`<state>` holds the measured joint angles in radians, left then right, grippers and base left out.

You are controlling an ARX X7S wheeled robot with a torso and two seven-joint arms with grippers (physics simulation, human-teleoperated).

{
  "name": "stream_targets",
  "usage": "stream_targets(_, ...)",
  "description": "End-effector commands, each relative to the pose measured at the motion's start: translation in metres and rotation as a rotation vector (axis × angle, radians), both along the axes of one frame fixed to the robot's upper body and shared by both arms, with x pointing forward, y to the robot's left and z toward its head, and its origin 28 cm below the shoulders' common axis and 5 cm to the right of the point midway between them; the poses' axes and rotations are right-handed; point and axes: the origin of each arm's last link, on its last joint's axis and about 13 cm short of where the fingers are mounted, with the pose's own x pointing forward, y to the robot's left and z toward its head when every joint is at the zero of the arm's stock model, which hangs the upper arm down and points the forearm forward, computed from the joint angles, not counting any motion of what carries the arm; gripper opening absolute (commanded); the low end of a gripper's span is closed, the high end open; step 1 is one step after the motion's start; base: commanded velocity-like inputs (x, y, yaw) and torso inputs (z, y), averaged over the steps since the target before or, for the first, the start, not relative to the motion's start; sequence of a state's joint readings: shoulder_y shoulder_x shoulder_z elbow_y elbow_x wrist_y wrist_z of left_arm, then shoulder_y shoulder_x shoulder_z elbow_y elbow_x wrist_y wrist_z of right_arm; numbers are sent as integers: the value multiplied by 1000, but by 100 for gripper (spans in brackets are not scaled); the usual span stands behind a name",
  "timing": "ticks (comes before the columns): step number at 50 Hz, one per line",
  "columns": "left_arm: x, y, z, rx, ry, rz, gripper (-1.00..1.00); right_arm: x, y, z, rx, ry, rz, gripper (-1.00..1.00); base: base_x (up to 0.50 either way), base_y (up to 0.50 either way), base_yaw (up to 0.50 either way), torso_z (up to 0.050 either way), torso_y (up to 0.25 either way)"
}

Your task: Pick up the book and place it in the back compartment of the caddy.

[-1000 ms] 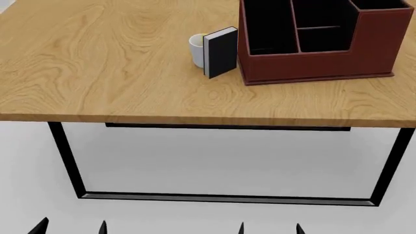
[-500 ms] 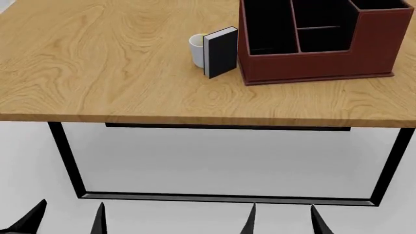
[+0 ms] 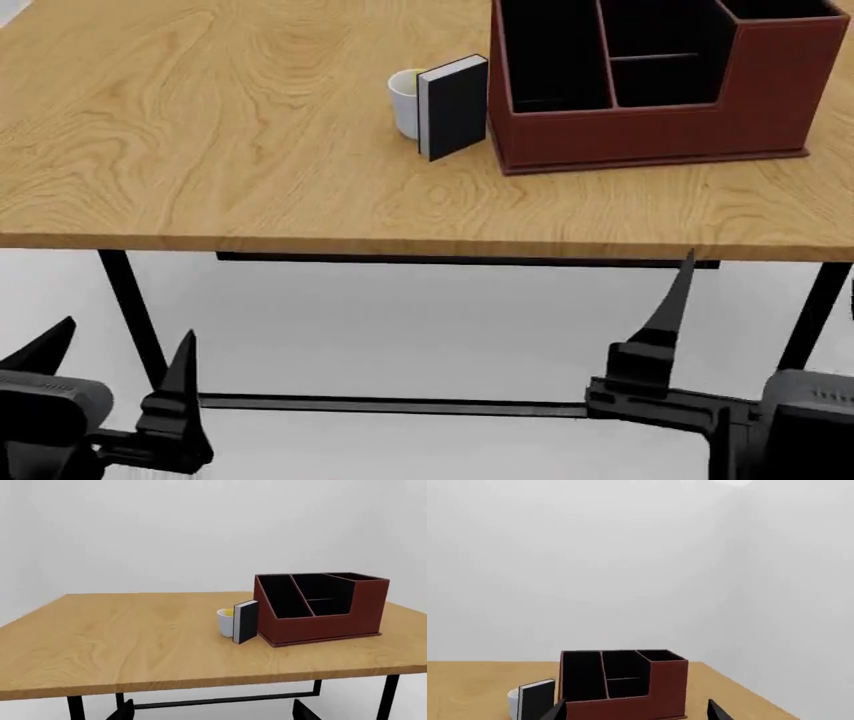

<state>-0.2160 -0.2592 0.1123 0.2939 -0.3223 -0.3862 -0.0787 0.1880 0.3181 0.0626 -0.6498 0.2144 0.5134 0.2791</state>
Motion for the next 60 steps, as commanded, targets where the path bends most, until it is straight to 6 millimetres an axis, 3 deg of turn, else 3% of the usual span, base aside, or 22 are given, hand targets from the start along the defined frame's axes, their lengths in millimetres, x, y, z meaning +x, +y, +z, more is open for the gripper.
stream_targets(1, 14, 9, 27, -1, -28, -46, 100, -28, -22, 67, -69, -166, -125, 100, 0, 0, 0, 0, 0)
stream_targets(36, 28, 11, 78, 19, -39, -76, 100, -101, -45, 178, -177, -438, -315, 100, 0, 0, 0, 0, 0)
stream_targets(49, 31, 11, 106, 27, -49, -91, 100, -120, -44, 196, -198, -491, -339, 100, 0, 0, 0, 0, 0)
stream_targets(60, 33, 12, 116, 32, -39, -97, 100, -120, -40, 197, -204, -493, -338, 100, 0, 0, 0, 0, 0)
